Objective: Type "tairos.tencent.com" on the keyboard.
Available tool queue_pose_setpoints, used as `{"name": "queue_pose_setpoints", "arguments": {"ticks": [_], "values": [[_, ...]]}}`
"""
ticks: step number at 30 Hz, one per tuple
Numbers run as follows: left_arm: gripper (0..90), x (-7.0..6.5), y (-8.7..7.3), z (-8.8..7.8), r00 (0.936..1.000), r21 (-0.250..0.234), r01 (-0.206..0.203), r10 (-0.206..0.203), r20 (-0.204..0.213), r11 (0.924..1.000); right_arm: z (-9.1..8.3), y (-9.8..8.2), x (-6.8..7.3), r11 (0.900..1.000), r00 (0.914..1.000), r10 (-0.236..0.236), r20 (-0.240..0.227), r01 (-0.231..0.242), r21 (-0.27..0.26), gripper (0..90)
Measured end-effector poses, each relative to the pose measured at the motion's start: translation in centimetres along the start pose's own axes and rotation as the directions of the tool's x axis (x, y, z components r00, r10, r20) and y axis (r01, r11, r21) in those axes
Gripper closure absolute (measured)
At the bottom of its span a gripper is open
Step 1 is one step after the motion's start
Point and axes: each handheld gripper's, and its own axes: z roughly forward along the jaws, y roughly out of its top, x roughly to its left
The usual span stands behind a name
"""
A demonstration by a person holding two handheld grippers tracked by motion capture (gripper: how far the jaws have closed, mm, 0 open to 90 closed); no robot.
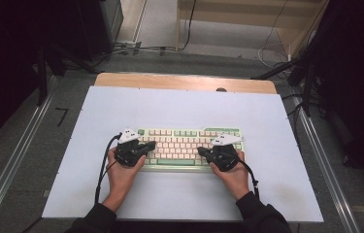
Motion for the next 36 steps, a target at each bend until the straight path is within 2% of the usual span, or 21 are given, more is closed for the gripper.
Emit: {"name": "queue_pose_setpoints", "arguments": {"ticks": [36], "values": [[90.0, -0.6, -0.03, 0.17, 0.9997, 0.002, -0.006, 0.006, 0.022, 1.0, -0.06, 0.37, 0.14, 1.0, 1.0, 0.002, -0.002, -0.002, -0.014, 88.1]]}}
